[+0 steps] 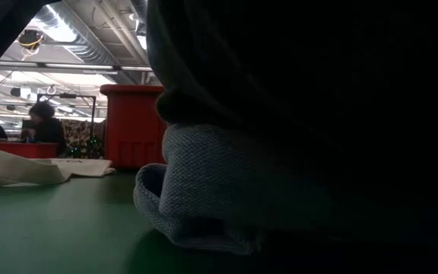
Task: Fold Laundry from Bin
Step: Fold the dark blue jeans
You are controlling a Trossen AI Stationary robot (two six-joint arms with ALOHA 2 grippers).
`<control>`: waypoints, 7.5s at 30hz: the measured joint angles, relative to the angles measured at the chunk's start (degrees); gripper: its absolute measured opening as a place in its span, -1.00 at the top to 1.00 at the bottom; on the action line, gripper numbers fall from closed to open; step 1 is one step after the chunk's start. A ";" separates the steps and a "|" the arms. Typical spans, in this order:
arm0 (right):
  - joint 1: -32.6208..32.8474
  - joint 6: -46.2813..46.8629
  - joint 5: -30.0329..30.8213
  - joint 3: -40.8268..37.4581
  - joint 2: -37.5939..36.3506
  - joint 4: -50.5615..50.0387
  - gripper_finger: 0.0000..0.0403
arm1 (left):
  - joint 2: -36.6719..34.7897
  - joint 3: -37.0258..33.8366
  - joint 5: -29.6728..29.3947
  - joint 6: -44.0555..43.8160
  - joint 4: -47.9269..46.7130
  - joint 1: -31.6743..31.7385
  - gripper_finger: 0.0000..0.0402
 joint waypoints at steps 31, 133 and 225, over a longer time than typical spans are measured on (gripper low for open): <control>-0.97 -5.89 -4.49 0.10 23.54 3.52 -0.25 | -4.48 -0.02 -2.25 3.06 -5.14 0.55 -0.03; -0.90 -4.09 -12.04 0.24 -5.99 -0.29 0.96 | 13.09 -0.02 29.53 21.13 16.52 15.45 -0.03; 3.14 -8.32 -2.89 28.24 -7.92 -14.80 0.94 | -9.33 -0.02 5.95 11.32 -1.56 7.33 0.91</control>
